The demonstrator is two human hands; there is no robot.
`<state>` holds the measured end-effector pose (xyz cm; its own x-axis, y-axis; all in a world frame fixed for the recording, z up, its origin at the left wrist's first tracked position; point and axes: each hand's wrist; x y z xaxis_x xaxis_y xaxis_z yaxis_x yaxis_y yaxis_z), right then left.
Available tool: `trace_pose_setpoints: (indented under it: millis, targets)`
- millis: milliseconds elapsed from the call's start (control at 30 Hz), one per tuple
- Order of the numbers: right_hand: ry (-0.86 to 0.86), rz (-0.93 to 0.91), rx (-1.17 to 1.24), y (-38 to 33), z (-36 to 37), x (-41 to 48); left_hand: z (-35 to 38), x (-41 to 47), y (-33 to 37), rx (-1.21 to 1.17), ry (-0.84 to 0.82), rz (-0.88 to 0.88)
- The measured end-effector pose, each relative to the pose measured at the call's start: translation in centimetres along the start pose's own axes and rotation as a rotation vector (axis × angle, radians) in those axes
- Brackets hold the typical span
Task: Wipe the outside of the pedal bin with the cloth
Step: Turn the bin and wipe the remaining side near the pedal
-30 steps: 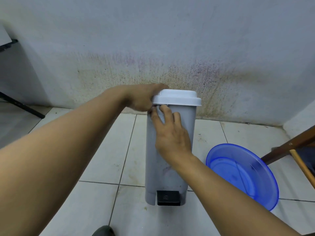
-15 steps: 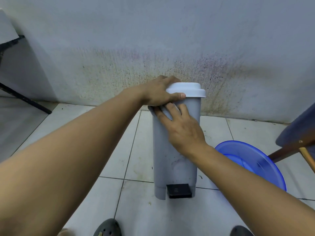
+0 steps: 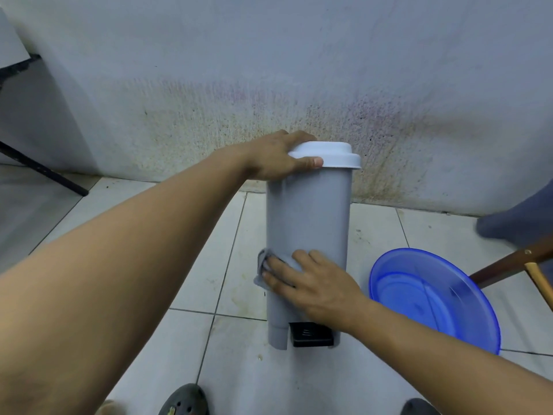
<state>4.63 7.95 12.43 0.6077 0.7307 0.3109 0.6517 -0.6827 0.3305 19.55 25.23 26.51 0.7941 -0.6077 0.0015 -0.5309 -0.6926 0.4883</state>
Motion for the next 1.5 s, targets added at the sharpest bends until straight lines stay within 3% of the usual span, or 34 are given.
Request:
trace_pose_setpoints:
  millis: [67, 200, 367, 533, 733, 833, 967, 1133, 1267, 1367, 1500]
  targets:
    - [0.079, 0.016, -0.012, 1.8, -0.4, 1.4, 0.0, 0.1, -0.2, -0.016, 0.010, -0.008]
    - [0.218, 0.217, -0.025, 5.3, -2.2, 5.6, -0.1, 0.5, -0.2, -0.035, 0.008, -0.012]
    - [0.164, 0.337, 0.010, 6.1, -2.6, 6.9, -0.1, 0.7, -0.5, -0.070, -0.001, -0.020]
    - [0.148, 0.217, 0.019, 3.7, -0.4, 3.1, 0.0, 0.6, -0.6, -0.047, 0.006, 0.004]
    - [0.068, -0.089, 0.040, 0.9, 2.0, -2.6, 0.3, 0.3, -0.3, -0.052, 0.010, -0.014]
    - [0.100, -0.112, 0.004, 1.8, 1.7, -1.5, 0.4, 0.1, -0.1, -0.064, 0.027, -0.017]
    - [0.198, 0.139, -0.051, 3.6, -0.5, 4.0, 0.1, 0.2, 0.2, -0.085, 0.005, -0.026]
    - [0.167, 0.369, 0.009, 4.8, -3.6, 8.7, 0.0, 0.3, 0.0, -0.124, -0.006, -0.045]
    - [0.218, 0.440, -0.006, 6.3, -2.6, 6.7, 0.1, 0.3, -0.4, -0.126, -0.005, -0.037]
    - [0.262, 0.654, 0.049, 7.1, -1.4, 3.9, 0.1, 0.3, -0.3, -0.123, -0.006, -0.025]
    - [0.182, 1.003, 0.261, 7.6, -0.3, 1.6, 0.0, 0.1, -0.1, -0.111, -0.013, -0.027]
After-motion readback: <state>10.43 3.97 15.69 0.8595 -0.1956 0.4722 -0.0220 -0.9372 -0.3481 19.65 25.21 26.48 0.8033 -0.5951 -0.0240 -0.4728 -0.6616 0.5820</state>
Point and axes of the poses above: each hand's wrist, its own x-axis towards the middle knuckle, its own z-axis out of the palm, y = z × x, and after that the axes turned 12 degrees about z, right-handed
